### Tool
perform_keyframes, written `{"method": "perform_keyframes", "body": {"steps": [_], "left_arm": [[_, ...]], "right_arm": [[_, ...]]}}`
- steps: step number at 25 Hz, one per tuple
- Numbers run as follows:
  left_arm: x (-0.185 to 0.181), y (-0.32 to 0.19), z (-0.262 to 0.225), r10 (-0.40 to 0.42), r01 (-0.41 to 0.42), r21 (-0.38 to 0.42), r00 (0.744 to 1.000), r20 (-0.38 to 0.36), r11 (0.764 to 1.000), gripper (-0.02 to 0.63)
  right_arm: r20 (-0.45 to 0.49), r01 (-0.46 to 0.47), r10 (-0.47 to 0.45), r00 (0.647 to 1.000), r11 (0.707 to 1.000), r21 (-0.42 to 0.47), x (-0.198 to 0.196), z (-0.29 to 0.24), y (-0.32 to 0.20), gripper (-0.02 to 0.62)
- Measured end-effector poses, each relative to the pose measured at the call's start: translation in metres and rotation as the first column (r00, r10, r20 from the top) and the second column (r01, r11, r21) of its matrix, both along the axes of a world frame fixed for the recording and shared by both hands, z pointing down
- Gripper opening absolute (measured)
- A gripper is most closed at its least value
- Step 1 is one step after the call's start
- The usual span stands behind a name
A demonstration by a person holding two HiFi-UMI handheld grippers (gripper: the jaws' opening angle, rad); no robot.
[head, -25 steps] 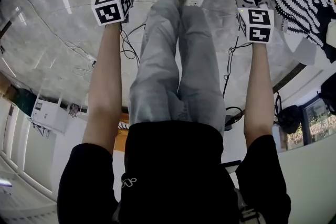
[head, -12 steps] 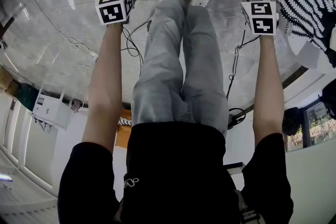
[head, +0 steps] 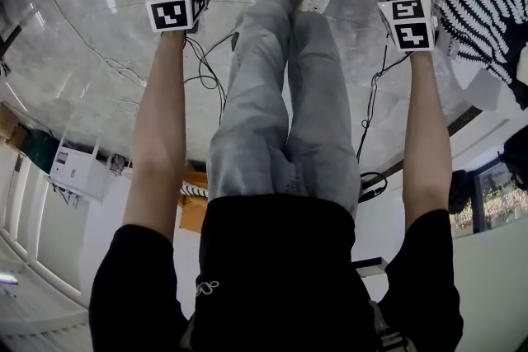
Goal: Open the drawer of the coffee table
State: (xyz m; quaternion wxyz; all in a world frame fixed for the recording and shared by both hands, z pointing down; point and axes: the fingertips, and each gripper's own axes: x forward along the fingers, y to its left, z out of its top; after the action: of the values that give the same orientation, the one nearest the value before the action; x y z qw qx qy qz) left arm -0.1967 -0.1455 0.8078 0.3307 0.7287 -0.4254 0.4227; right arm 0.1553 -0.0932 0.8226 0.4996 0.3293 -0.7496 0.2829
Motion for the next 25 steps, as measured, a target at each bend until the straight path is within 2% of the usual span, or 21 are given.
{"method": "perform_keyframes", "body": {"steps": [7, 15, 25], "left_arm": [[0.001, -0.006, 0.002, 0.089, -0.089, -0.015, 0.994, 0.056, 0.996, 0.146], [-0.001, -0.003, -0.001, 0.087, -0.085, -0.031, 0.994, 0.061, 0.996, 0.135], [-0.001, 0.010, -0.002, 0.128, -0.125, -0.051, 0.989, 0.074, 0.991, 0.120]], "right_arm": [[-0.025, -0.009, 0.009, 1.000, 1.000, -0.008, -0.002, 0.004, -0.001, 0.152], [-0.025, 0.002, -0.003, 1.000, 0.999, -0.035, -0.004, 0.002, 0.002, 0.146], [-0.066, 0.112, -0.117, 0.991, 0.991, -0.076, -0.003, 0.004, 0.017, 0.129]]}}
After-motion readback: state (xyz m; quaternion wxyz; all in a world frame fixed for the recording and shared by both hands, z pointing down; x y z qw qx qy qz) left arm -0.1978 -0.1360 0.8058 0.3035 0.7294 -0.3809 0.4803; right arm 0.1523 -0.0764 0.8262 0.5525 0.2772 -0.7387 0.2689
